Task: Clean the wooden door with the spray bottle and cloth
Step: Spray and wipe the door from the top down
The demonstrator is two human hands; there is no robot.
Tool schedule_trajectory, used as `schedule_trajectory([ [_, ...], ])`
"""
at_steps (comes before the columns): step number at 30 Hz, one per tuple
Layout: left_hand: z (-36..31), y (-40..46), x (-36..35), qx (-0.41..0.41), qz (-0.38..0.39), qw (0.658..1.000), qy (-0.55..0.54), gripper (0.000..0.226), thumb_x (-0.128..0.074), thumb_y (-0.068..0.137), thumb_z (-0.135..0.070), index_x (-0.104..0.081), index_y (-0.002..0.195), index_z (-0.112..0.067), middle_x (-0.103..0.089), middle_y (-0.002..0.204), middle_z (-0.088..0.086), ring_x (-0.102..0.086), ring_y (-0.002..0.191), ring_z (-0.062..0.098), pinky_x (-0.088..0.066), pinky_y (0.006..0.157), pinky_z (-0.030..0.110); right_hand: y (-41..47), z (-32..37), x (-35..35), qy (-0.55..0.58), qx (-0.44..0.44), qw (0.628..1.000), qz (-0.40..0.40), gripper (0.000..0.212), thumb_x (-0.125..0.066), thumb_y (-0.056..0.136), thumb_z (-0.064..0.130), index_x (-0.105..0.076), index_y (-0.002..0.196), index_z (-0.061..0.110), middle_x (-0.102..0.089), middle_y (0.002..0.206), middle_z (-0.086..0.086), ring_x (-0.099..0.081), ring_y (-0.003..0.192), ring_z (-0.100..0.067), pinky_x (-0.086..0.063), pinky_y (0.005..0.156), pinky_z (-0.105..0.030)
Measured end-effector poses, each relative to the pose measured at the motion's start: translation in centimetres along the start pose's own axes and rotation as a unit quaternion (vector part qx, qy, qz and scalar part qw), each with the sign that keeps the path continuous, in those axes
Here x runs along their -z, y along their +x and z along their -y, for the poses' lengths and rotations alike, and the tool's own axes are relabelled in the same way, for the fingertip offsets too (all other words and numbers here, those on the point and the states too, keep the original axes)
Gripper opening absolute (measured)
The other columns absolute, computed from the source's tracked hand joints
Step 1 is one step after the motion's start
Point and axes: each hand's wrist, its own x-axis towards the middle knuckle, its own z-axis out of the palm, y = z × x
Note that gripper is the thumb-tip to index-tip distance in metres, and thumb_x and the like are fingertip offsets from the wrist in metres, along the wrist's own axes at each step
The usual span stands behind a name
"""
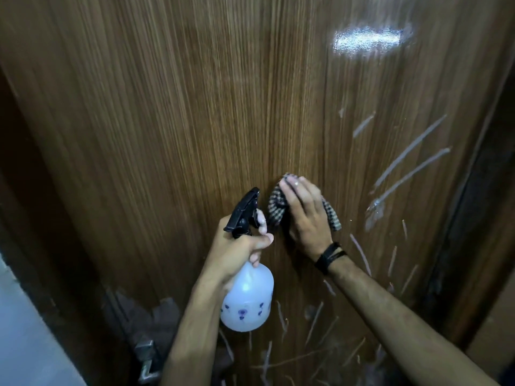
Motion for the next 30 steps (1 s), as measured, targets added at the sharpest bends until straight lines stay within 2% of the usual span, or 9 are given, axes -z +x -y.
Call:
schedule_trajectory([
  [3,0.0,0.9,-1.1,0.003,0.035,0.999,0.003,0.028,-0.057,0.086,0.018,-0.057,0.094,-0.009,-0.056,0.083,0.005,-0.038,0.045,0.012,-0.036,0.047,0.025,1.3,-1.4,2.3,0.022,-0.1,0.993,-0.057,0.06,-0.047,0.089,-0.012,-0.039,0.147,-0.003,-0.035,0.152,-0.015,-0.034,0.142,-0.036,-0.029,0.118,-0.055],
  [6,-0.1,2.1,-3.0,0.004,0.079,0.997,-0.003,0.027,-0.057,0.085,0.019,-0.056,0.092,-0.008,-0.056,0.083,0.007,-0.037,0.044,0.012,-0.036,0.045,0.025,2.3,-3.4,5.0,0.005,-0.181,0.973,-0.143,0.056,-0.044,0.091,-0.014,-0.04,0.146,-0.007,-0.038,0.15,-0.02,-0.033,0.143,-0.032,-0.026,0.12,-0.048],
  [10,-0.6,4.2,-6.2,0.007,0.132,0.991,-0.002,0.027,-0.056,0.086,0.018,-0.057,0.094,-0.007,-0.053,0.085,0.01,-0.037,0.044,0.012,-0.037,0.045,0.025,2.2,-5.9,8.2,-0.037,-0.222,0.954,-0.2,0.055,-0.043,0.091,-0.017,-0.04,0.146,-0.008,-0.04,0.149,-0.021,-0.034,0.143,-0.03,-0.025,0.121,-0.043],
  [15,-1.3,5.8,-10.4,0.006,0.14,0.99,0.007,0.026,-0.056,0.086,0.016,-0.057,0.095,-0.009,-0.053,0.081,0.007,-0.037,0.042,0.011,-0.034,0.046,0.025,1.0,-8.3,10.6,-0.06,-0.208,0.959,-0.183,0.052,-0.043,0.094,-0.008,-0.04,0.146,-0.007,-0.039,0.149,-0.021,-0.034,0.142,-0.029,-0.023,0.121,-0.039],
  [18,-1.5,6.6,-12.5,0.0,0.129,0.991,0.014,0.026,-0.056,0.086,0.017,-0.056,0.093,-0.009,-0.052,0.079,0.009,-0.037,0.042,0.012,-0.035,0.046,0.026,1.1,-9.7,11.0,-0.04,-0.197,0.965,-0.168,0.054,-0.044,0.092,-0.01,-0.041,0.145,-0.007,-0.04,0.148,-0.021,-0.034,0.142,-0.028,-0.023,0.122,-0.039],
  [23,-1.3,7.5,-14.6,0.018,0.06,0.998,0.01,0.028,-0.056,0.085,0.016,-0.052,0.087,-0.012,-0.047,0.07,0.004,-0.035,0.043,0.012,-0.032,0.047,0.026,2.0,-11.8,11.4,-0.003,-0.152,0.978,-0.141,0.05,-0.045,0.096,-0.008,-0.042,0.145,-0.006,-0.041,0.148,-0.02,-0.036,0.141,-0.032,-0.026,0.121,-0.043],
  [30,-2.0,7.8,-16.1,0.004,-0.019,1.0,0.02,0.03,-0.055,0.084,0.017,-0.052,0.084,-0.013,-0.049,0.071,0.003,-0.037,0.043,0.012,-0.033,0.046,0.025,9.1,-15.6,11.1,-0.003,-0.117,0.978,-0.17,0.049,-0.049,0.097,-0.006,-0.044,0.146,-0.004,-0.044,0.146,-0.02,-0.038,0.139,-0.032,-0.028,0.121,-0.042],
])
